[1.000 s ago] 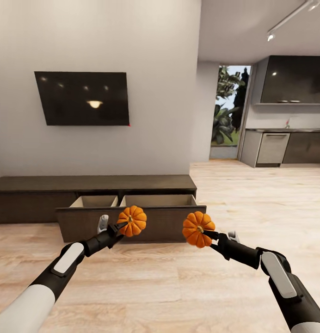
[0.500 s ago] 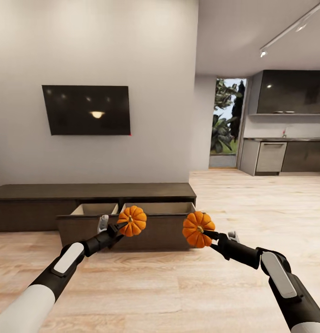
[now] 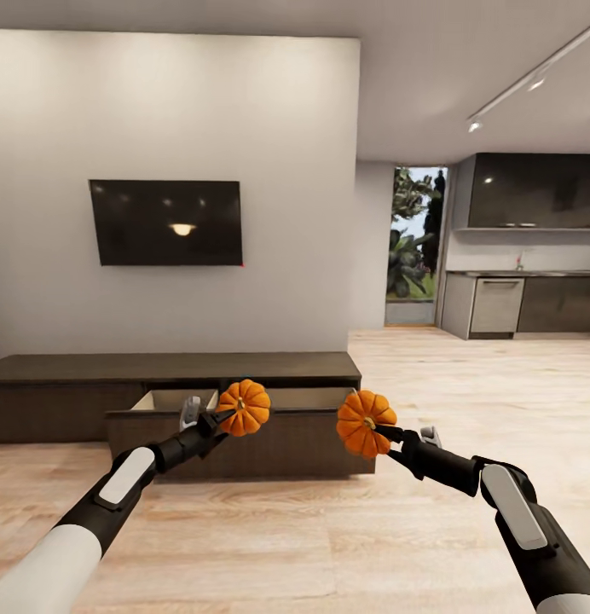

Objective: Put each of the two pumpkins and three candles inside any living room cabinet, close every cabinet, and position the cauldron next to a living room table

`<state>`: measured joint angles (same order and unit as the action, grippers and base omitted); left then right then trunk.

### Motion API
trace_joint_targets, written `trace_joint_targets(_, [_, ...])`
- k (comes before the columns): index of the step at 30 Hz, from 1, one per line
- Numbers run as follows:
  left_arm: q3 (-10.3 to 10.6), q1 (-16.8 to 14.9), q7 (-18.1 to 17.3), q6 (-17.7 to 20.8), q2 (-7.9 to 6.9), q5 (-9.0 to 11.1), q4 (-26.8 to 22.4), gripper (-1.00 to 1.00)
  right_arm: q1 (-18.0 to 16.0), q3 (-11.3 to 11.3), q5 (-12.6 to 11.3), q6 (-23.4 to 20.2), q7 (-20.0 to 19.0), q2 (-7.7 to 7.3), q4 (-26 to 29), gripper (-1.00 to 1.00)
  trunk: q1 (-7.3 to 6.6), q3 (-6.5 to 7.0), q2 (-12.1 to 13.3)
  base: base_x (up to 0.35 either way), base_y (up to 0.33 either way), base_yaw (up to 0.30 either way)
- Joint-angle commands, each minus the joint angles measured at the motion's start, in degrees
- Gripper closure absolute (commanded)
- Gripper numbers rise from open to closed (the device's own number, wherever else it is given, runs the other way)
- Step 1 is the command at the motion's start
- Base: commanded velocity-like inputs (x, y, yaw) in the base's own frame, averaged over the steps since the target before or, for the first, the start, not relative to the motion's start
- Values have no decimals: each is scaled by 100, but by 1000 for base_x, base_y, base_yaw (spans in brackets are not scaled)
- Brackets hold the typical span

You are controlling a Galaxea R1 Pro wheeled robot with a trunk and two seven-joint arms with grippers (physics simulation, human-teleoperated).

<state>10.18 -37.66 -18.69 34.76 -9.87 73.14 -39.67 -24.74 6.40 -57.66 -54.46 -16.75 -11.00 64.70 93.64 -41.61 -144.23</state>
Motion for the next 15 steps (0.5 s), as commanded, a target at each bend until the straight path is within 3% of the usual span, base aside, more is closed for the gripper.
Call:
trace_joint_targets(1, [19,-4,-9,4,-6,16,3,100,-4,11,34,-30,-30,2,-1,100,-4,16,-1,0,0,0])
trace_joint_targets(15, [20,-4,-4,3,2,16,3,100,-4,11,32,-30,-30,2,7,100,-40,326,18,0,0,0])
